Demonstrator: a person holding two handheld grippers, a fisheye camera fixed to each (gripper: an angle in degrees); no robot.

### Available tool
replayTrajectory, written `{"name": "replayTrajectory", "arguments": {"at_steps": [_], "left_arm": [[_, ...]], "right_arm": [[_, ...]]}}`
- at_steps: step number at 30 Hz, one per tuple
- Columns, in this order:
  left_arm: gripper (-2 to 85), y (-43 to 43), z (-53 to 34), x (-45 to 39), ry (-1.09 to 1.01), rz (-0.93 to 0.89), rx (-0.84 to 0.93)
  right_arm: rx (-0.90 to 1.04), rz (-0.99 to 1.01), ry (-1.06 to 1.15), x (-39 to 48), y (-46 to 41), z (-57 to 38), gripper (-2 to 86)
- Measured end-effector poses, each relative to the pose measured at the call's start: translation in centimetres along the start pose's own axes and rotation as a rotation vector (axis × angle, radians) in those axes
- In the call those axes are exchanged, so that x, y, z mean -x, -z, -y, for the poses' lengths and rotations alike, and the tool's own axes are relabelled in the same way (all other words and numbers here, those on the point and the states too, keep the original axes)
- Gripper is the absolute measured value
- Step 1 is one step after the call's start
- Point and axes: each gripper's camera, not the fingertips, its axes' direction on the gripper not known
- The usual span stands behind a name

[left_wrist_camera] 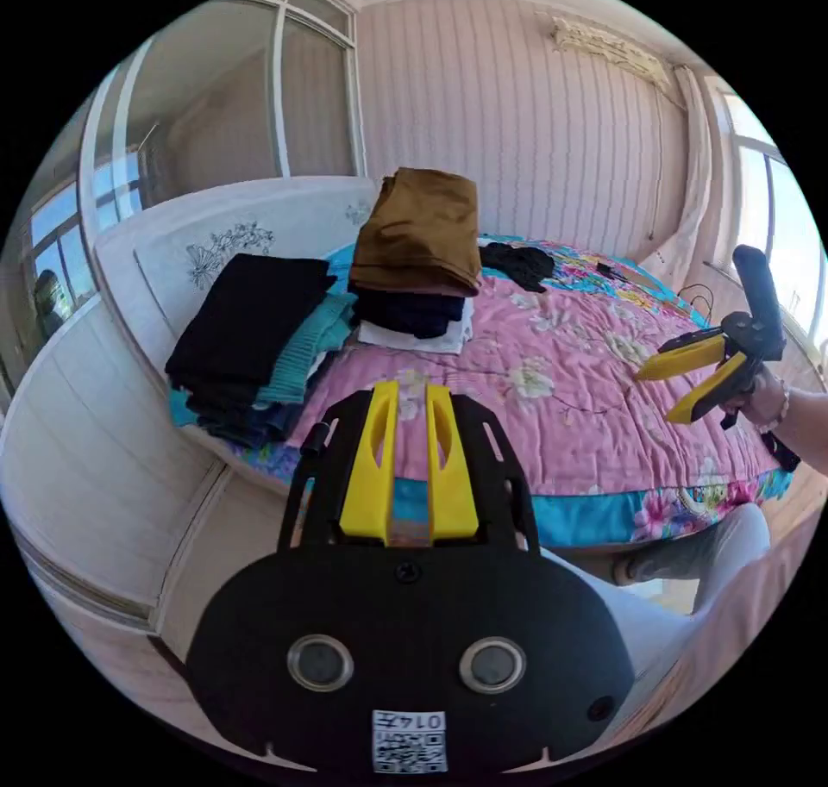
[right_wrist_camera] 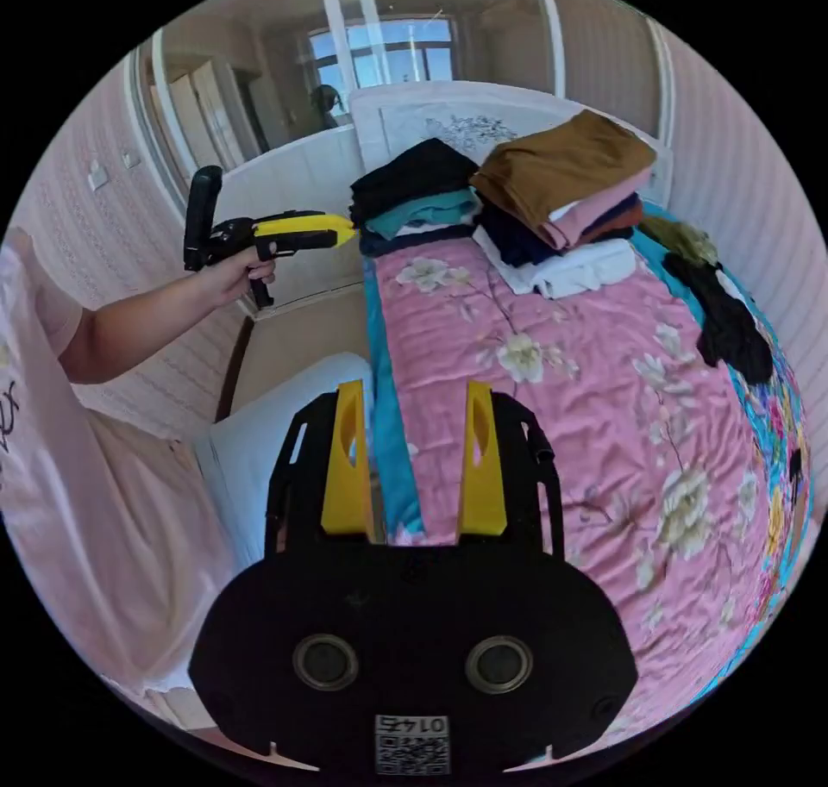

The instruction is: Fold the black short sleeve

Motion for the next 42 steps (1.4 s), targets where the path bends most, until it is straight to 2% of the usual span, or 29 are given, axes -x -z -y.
{"name": "replayTrajectory", "arguments": {"at_steps": [1, 3, 6, 11, 15, 21, 23, 25, 28, 29, 31, 39, 42], "left_arm": [[5.3, 0.2, -0.4, 1.7, 0.042, 0.007, 0.003], [5.3, 0.7, -1.5, 6.4, 0.137, 0.024, -0.013], [5.4, 0.3, -3.2, 13.9, 0.264, 0.093, -0.021], [7.0, -1.8, -3.2, 21.0, 0.380, 0.032, -0.026], [7.5, -3.0, -1.9, 23.5, 0.395, 0.042, -0.051], [7.1, -3.1, 0.9, 27.0, 0.360, 0.136, -0.124], [7.1, -4.0, 2.2, 28.9, 0.345, 0.161, -0.090], [7.2, -5.2, 3.4, 30.3, 0.340, 0.137, -0.033], [3.9, -5.8, 5.2, 30.9, 0.279, 0.073, -0.019], [0.7, -5.9, 5.8, 30.9, 0.269, 0.089, -0.013], [-0.4, -5.9, 7.0, 30.5, 0.252, 0.088, -0.004], [-1.0, -2.2, 14.2, 24.6, 0.109, 0.023, -0.211], [-1.0, 0.5, 19.0, 19.0, -0.026, -0.048, -0.346]], "right_arm": [[0.022, 0.091, 0.038, 0.4, -2.0, 3.2, 12.8], [0.065, 0.117, 0.074, 0.8, -5.0, 7.6, 12.2], [0.044, -0.013, 0.133, 1.9, -8.9, 14.2, 13.5], [0.092, -0.041, 0.254, 3.9, -15.8, 23.6, 14.0], [0.099, -0.151, 0.278, 5.2, -22.0, 29.0, 13.7], [0.152, -0.119, 0.234, 4.6, -28.4, 34.0, 15.5], [0.180, -0.126, 0.232, 4.4, -29.9, 35.0, 14.4], [0.235, -0.162, 0.182, 3.3, -31.1, 36.0, 9.6], [0.178, -0.059, 0.117, 1.3, -29.8, 36.4, 4.4], [0.163, -0.036, 0.107, 0.8, -29.5, 36.3, 3.6], [0.119, 0.017, 0.093, -0.5, -27.7, 36.1, 2.3], [-0.116, 0.066, 0.016, -5.6, -17.0, 34.4, 1.0], [-0.212, 0.045, -0.056, -8.1, -11.6, 32.2, 0.8]]}}
